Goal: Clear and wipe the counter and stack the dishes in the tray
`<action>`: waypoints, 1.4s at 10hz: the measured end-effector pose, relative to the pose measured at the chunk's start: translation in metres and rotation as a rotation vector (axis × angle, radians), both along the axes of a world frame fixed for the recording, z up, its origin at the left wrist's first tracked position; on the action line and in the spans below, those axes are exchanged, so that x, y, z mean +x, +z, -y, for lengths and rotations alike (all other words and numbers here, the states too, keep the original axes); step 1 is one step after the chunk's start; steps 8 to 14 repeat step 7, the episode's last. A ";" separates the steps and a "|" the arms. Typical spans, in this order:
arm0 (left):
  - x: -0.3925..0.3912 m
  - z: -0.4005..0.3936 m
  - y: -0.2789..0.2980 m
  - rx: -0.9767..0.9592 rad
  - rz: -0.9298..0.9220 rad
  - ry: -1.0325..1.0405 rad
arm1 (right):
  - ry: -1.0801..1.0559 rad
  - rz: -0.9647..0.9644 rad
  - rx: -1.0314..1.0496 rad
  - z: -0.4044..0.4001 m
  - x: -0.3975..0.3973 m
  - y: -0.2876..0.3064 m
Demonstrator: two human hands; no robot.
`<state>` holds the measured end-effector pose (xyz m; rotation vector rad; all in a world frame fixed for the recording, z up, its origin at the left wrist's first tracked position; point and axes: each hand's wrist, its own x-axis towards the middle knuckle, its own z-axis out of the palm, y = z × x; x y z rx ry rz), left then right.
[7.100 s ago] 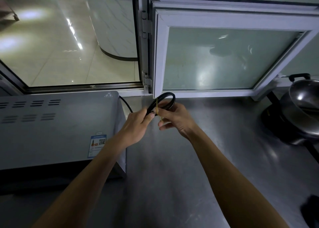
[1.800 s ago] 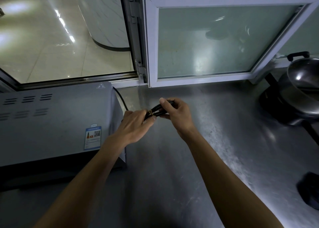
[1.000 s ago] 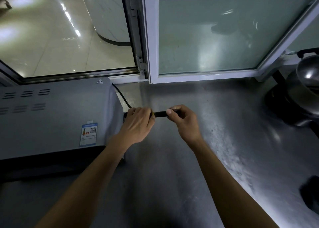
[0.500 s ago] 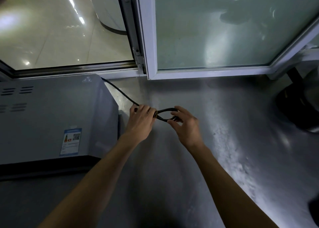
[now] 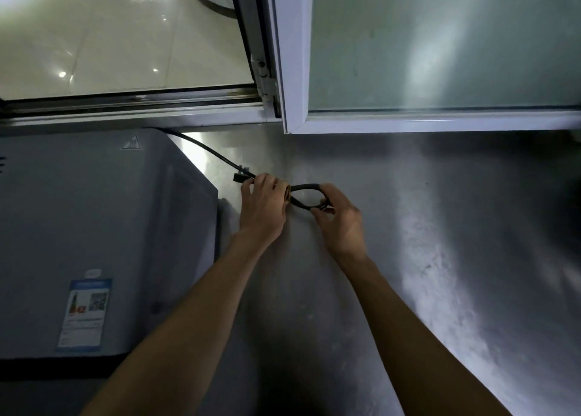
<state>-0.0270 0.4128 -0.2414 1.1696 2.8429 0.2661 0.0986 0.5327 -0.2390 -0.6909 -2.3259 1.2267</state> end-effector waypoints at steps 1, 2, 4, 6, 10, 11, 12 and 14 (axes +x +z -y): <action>-0.012 -0.002 -0.006 0.029 -0.006 0.021 | 0.017 0.078 0.026 -0.008 -0.018 -0.013; -0.017 -0.003 -0.010 0.052 -0.020 0.038 | 0.066 0.189 0.088 -0.013 -0.027 -0.028; -0.007 -0.003 -0.005 0.042 -0.031 0.020 | 0.139 0.277 0.189 -0.017 -0.025 -0.029; 0.026 0.014 0.029 0.055 -0.030 -0.011 | 0.166 0.407 0.157 -0.011 0.010 0.005; 0.048 0.026 0.052 0.016 -0.003 -0.025 | 0.195 0.411 0.183 -0.004 0.034 0.030; 0.048 0.026 0.052 0.016 -0.003 -0.025 | 0.195 0.411 0.183 -0.004 0.034 0.030; 0.048 0.026 0.052 0.016 -0.003 -0.025 | 0.195 0.411 0.183 -0.004 0.034 0.030; 0.048 0.026 0.052 0.016 -0.003 -0.025 | 0.195 0.411 0.183 -0.004 0.034 0.030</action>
